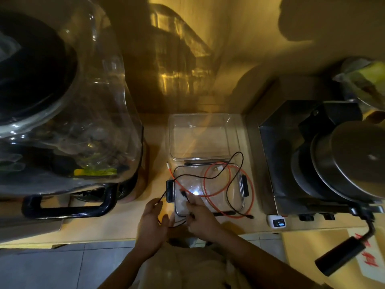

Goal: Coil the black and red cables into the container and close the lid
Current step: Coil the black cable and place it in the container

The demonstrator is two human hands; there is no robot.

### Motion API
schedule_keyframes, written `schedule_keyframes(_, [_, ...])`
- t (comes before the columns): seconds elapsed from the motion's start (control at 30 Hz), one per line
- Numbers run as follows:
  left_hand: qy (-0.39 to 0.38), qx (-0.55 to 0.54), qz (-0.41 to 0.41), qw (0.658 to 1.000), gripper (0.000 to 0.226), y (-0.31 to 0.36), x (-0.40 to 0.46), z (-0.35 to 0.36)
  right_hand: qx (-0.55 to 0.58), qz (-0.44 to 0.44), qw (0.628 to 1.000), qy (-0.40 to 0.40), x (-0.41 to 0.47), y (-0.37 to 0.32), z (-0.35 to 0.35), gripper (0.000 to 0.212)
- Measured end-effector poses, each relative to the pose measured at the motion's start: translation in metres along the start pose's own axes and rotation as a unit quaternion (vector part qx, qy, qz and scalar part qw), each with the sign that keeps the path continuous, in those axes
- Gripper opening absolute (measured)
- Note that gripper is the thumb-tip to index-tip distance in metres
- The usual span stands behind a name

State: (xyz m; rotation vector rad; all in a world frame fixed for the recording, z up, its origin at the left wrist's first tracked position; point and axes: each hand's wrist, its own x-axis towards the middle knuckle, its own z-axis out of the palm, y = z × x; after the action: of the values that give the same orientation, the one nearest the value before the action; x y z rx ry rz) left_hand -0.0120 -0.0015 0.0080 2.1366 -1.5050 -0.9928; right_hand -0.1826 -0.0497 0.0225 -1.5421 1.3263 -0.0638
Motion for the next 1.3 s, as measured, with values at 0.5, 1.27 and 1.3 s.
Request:
schedule_keyframes(0.5, [0.011,-0.492,-0.111,0.863,0.022,0.072,0.021,-0.038,0.274,-0.003,0.939,0.21,-0.026,-0.024,-0.064,0.033])
schedule_keyframes(1.27, [-0.269,-0.434,-0.124,0.851,0.03,0.122,0.034,-0.046,-0.058,-0.207,0.963,0.161,-0.026,-0.045,-0.13,0.037])
schedule_keyframes(1.3, [-0.272,-0.427,-0.114,0.855,0.032,0.121,0.034,-0.046,-0.06,-0.208,0.963,0.16,-0.025,-0.046,-0.13,0.036])
